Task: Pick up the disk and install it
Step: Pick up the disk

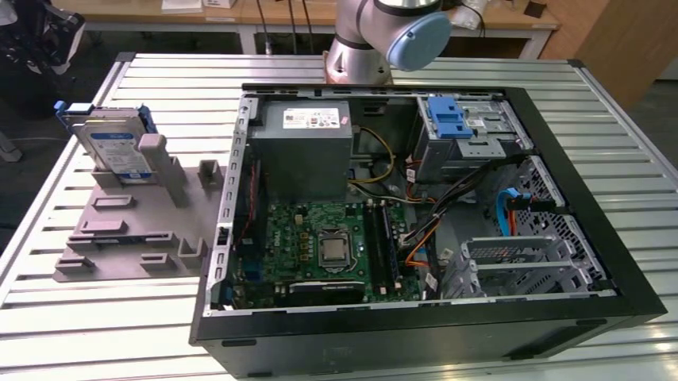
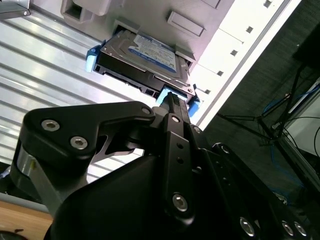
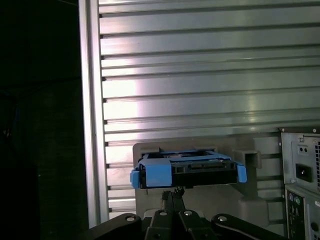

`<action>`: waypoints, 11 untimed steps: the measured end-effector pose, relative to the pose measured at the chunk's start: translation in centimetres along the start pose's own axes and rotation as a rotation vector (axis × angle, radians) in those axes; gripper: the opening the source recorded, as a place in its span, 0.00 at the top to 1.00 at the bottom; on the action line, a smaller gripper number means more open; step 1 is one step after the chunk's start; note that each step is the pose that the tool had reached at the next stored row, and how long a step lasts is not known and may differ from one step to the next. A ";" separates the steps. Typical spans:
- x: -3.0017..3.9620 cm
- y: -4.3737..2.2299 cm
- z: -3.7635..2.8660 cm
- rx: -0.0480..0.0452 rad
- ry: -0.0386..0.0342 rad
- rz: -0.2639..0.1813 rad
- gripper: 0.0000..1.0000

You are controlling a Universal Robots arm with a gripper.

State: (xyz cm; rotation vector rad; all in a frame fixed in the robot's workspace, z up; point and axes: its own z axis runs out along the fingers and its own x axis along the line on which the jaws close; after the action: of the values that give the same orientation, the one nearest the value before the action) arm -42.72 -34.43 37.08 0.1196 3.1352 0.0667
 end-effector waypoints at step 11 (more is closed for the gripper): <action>0.02 0.00 0.01 -0.0002 0.0025 -0.059 0.89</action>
State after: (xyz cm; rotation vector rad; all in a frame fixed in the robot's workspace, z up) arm -42.74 -34.43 37.07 0.0264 3.1385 0.0669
